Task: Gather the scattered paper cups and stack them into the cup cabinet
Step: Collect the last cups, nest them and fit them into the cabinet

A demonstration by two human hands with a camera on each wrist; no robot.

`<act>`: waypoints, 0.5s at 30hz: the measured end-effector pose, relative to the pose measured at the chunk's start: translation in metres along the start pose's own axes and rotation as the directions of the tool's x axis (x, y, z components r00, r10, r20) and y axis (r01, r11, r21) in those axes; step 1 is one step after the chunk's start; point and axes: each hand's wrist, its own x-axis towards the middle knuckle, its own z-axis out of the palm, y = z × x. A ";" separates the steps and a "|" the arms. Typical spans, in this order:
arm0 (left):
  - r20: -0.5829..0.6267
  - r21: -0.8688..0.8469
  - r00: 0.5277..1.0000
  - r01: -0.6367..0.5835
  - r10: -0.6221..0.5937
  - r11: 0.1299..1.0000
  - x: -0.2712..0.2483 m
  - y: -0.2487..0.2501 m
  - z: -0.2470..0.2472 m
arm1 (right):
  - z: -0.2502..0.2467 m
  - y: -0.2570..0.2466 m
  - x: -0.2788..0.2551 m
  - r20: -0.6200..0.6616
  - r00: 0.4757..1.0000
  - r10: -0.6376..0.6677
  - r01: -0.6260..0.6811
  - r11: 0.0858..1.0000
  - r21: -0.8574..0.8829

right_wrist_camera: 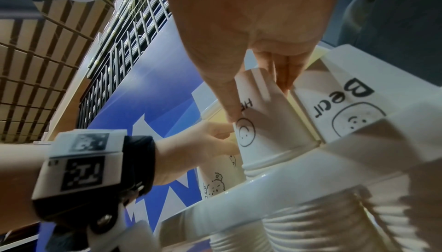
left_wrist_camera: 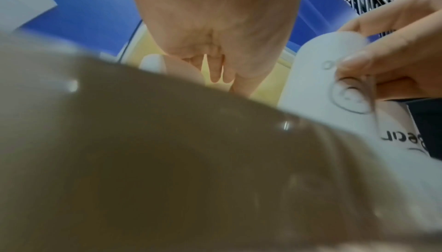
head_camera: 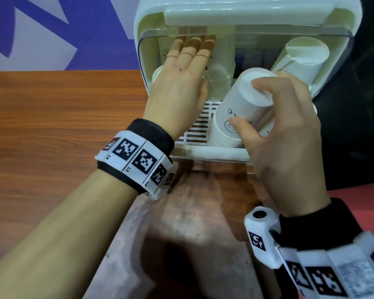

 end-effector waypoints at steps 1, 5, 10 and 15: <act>-0.024 -0.024 1.000 0.000 0.000 1.000 -0.003 0.000 -0.001 | 0.000 0.000 0.002 0.004 1.000 0.004 -0.004 1.000 0.002; -0.115 -0.105 0.993 0.014 -0.026 0.994 -0.015 -0.007 -0.007 | 0.006 -0.005 0.011 0.014 1.000 0.008 -0.007 0.999 -0.037; -0.044 -0.116 0.996 0.066 -0.072 0.991 -0.021 -0.015 -0.011 | 0.009 -0.014 0.026 0.096 0.995 0.006 -0.005 1.000 -0.011; 0.153 0.035 0.988 -0.001 -0.004 0.999 -0.002 -0.008 -0.017 | 0.015 -0.013 0.035 0.061 0.998 0.007 -0.006 1.000 -0.009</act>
